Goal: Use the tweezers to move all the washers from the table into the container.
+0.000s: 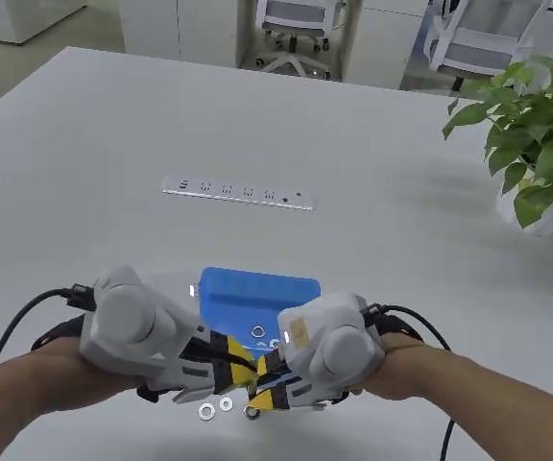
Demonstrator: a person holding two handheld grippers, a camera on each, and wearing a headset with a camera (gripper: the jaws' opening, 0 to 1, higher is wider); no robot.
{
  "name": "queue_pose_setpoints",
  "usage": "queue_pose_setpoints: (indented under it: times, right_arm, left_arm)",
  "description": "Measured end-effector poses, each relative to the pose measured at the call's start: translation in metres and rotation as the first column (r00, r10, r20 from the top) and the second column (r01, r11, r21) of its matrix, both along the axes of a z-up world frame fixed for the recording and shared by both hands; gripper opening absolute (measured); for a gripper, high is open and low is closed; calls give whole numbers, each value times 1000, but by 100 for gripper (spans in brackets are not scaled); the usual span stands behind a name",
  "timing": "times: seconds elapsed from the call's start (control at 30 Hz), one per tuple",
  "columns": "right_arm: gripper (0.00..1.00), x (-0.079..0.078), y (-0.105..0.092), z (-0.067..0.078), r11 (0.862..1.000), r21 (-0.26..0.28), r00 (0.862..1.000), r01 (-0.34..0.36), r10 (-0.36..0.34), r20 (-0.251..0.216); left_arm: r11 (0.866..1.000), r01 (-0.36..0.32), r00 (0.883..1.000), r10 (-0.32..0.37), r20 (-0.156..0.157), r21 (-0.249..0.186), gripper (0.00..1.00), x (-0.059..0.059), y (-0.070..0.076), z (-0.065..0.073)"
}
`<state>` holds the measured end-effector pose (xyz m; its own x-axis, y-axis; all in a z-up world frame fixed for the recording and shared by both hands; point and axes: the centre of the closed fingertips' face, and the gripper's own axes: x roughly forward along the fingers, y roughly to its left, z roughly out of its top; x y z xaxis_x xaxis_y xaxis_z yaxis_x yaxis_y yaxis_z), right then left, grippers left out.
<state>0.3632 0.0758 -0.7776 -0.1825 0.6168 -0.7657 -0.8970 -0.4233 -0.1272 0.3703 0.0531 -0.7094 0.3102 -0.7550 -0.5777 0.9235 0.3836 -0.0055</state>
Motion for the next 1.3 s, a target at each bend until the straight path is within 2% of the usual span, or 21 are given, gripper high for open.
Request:
queue_pose_setpoints:
  times: [0.47, 0.7, 0.97, 1.13, 1.3]
  right_arm:
    - [8, 1, -2, 0, 998, -3, 997, 65, -65, -50]
    - [8, 2, -1, 0, 997, -3, 996, 74, -74, -57]
    - [8, 5, -6, 2, 995, -6, 994, 95, -95, -56]
    - [8, 5, -7, 8, 995, 4, 993, 103, -103, -56]
    - [8, 3, -4, 19, 995, 15, 994, 94, -93, -53]
  left_arm:
    - [1000, 6, 1000, -6, 10, 1, 6, 0, -3, 0]
    - [1000, 0, 1000, 0, -1, -5, 8, 0, -2, 0]
    - [999, -24, 1000, 23, -17, -24, 17, -2, 3, 2]
    - [996, -65, 998, 65, -6, -60, 26, -2, 8, 9]
    - [994, -85, 996, 86, 4, -61, 35, -3, 15, 11]
